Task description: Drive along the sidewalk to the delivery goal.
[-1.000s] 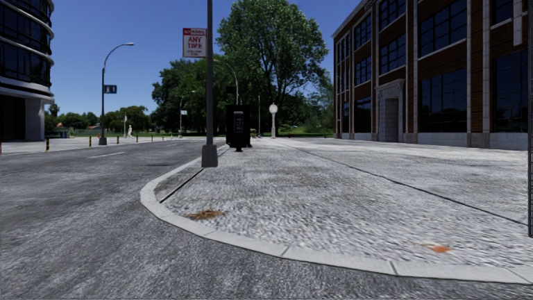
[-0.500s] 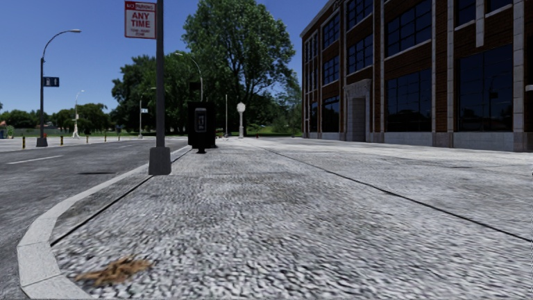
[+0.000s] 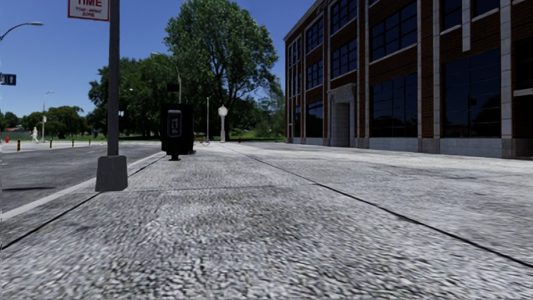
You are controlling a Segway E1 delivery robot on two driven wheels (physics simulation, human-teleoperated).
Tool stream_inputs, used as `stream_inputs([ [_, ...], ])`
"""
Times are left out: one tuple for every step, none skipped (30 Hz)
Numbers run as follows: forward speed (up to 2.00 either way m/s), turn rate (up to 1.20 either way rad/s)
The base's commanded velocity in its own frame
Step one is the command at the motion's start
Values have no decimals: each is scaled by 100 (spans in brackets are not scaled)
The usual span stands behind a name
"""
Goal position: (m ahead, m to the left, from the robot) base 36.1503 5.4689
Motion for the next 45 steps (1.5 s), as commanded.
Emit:
stream_inputs([
  [180,0],
  [179,0],
  [179,0],
  [179,0],
  [179,0],
  [179,0],
  [179,0],
  [179,0],
  [179,0],
  [179,0],
  [179,0],
  [179,0],
  [179,0],
  [179,0],
  [179,0],
  [179,0],
  [179,0],
  [179,0],
  [179,0],
  [179,0],
  [179,0],
  [179,0],
  [200,0],
  [200,0],
  [200,0],
  [200,0],
  [200,0],
  [200,0],
  [200,0],
  [200,0],
  [200,0],
  [200,0],
  [200,0],
  [200,0],
  [200,0],
  [200,4],
  [200,18],
  [200,24],
  [200,24],
  [200,25],
  [200,26],
  [200,26],
  [200,26],
  [200,26],
  [200,22],
])
